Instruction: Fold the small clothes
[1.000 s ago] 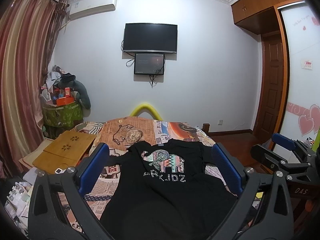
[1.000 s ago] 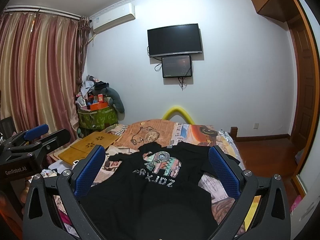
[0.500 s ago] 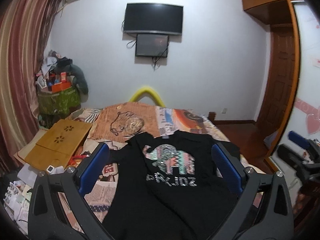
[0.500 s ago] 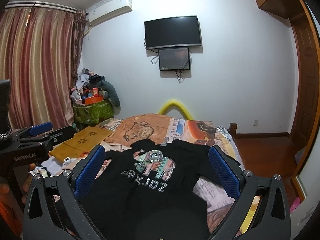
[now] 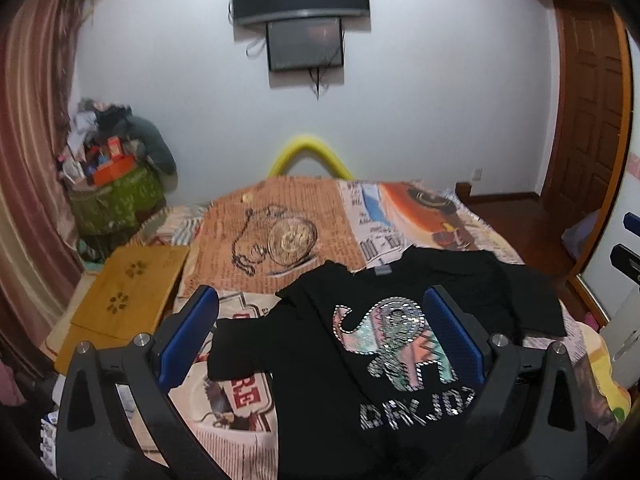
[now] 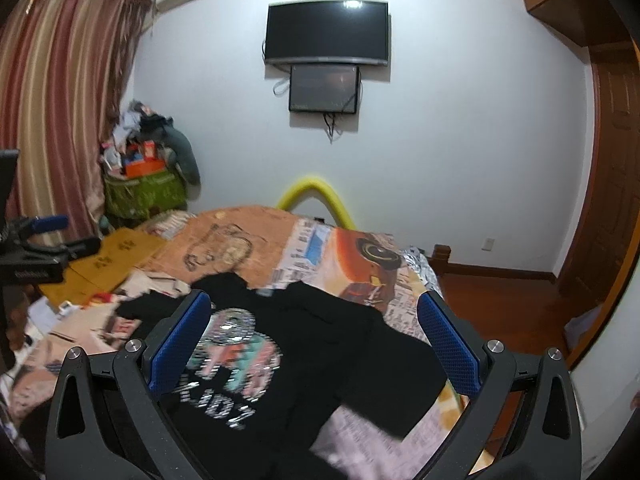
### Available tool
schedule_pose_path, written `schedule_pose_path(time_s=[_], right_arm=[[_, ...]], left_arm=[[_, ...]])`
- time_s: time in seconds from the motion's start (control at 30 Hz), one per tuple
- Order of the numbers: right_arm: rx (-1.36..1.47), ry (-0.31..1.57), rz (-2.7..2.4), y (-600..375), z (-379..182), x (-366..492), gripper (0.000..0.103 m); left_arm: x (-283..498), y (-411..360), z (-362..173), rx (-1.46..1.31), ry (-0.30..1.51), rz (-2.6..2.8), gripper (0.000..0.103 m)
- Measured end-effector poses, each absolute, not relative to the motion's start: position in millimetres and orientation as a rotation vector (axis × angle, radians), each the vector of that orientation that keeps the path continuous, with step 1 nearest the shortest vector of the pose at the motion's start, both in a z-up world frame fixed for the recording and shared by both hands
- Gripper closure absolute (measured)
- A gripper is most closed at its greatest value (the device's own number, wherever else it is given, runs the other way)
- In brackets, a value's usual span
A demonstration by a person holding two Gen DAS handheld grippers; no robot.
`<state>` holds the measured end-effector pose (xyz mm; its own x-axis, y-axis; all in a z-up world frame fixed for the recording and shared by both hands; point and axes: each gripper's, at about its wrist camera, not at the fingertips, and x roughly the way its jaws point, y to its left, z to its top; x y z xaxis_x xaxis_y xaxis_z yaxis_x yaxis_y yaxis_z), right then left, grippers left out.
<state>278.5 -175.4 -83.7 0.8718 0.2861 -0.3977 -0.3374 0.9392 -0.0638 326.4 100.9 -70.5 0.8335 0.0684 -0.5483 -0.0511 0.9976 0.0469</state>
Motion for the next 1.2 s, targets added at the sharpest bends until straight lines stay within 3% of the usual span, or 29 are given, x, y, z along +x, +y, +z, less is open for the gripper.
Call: schedule_pose_path(time_s=[0.43, 0.57, 0.7, 0.97, 1.03, 1.07, 1.13, 1.17, 1.2], right_arm=[[-0.132, 0.643, 0.361, -189, -142, 420, 0.003], [-0.117, 0.726, 0.393, -187, -162, 455, 0.009], [-0.112, 0.796, 0.418, -181, -181, 490, 0.013], [-0.167, 0.918, 0.476, -150, -218, 536, 0.017], [-0.196, 0.955, 0.48, -143, -227, 543, 0.019], [-0.212, 0.968, 0.474, -140, -231, 547, 0.025], [-0.223, 0.969, 0.474, -138, -233, 550, 0.028], [-0.215, 0.965, 0.481, -139, -231, 550, 0.034], [-0.203, 0.964, 0.49, -140, -230, 550, 0.043]], left_arm=[[476, 185, -169, -0.05, 0.832, 0.143, 0.0], [512, 200, -201, -0.09, 0.902, 0.151, 0.007], [548, 201, -230, -0.119, 0.947, 0.127, 0.012], [585, 169, -264, -0.037, 0.973, 0.025, 0.014], [591, 160, -272, -0.004, 0.974, 0.025, 0.019], [594, 156, -278, 0.015, 0.996, 0.023, 0.027], [599, 152, -288, 0.027, 1.036, 0.04, 0.049], [601, 152, -294, 0.012, 1.064, 0.039, 0.066], [602, 152, -298, -0.011, 1.081, 0.034, 0.076]])
